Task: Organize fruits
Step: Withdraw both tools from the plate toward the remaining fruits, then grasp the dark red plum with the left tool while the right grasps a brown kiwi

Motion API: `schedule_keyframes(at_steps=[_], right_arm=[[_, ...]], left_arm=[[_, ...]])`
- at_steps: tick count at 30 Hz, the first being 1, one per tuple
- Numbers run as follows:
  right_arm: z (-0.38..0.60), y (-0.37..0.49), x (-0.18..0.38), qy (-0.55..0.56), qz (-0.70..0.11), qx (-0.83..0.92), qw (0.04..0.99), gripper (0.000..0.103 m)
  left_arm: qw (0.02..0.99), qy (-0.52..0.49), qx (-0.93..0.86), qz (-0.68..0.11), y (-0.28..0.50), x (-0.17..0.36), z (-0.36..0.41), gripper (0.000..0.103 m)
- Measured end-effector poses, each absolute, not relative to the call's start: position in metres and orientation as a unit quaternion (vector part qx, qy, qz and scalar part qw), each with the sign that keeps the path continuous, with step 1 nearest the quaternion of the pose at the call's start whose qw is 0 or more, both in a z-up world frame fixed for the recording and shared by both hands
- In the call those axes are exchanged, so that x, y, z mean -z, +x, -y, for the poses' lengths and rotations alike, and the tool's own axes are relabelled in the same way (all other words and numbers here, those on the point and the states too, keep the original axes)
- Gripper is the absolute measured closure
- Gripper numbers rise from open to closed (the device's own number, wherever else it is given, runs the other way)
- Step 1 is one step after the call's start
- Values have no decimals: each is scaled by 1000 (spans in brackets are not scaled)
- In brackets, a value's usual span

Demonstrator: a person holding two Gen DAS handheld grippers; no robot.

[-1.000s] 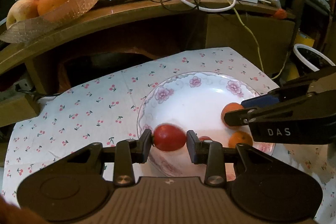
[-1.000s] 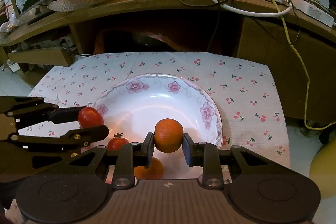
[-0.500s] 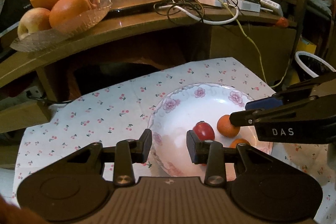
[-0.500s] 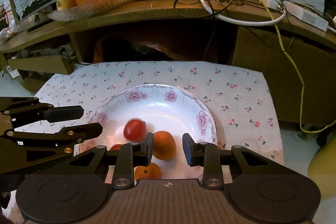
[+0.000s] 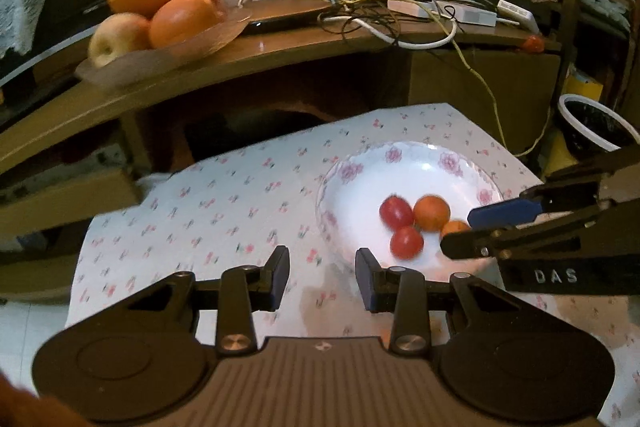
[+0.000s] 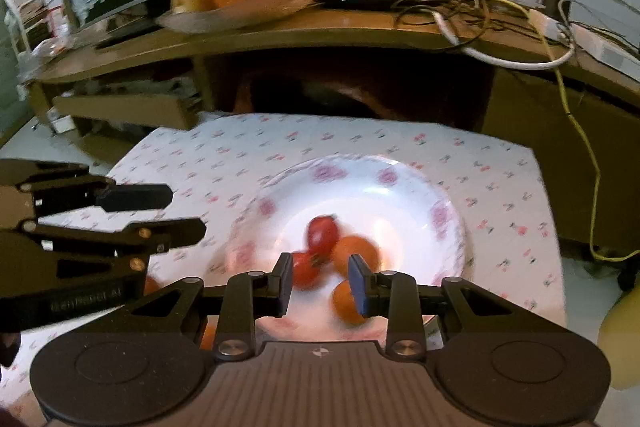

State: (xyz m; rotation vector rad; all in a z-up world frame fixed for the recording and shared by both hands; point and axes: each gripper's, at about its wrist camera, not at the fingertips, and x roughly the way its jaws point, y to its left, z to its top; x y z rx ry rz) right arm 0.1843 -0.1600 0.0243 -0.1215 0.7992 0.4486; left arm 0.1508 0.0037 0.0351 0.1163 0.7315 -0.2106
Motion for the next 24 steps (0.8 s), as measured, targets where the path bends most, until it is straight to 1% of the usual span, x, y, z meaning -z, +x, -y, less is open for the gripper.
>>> schedule_keyframes(at_steps=[6, 11, 24], right_arm=[[142, 145, -22, -69, -393, -254, 881, 70], [125, 122, -13, -80, -408, -284, 864, 70], [90, 117, 20, -107, -434, -325, 833, 70]], left_arm=[[923, 59, 90, -368, 121, -34, -21, 62], [921, 49, 87, -377, 112, -29, -35, 61], [907, 51, 111, -402, 124, 1, -44, 61]])
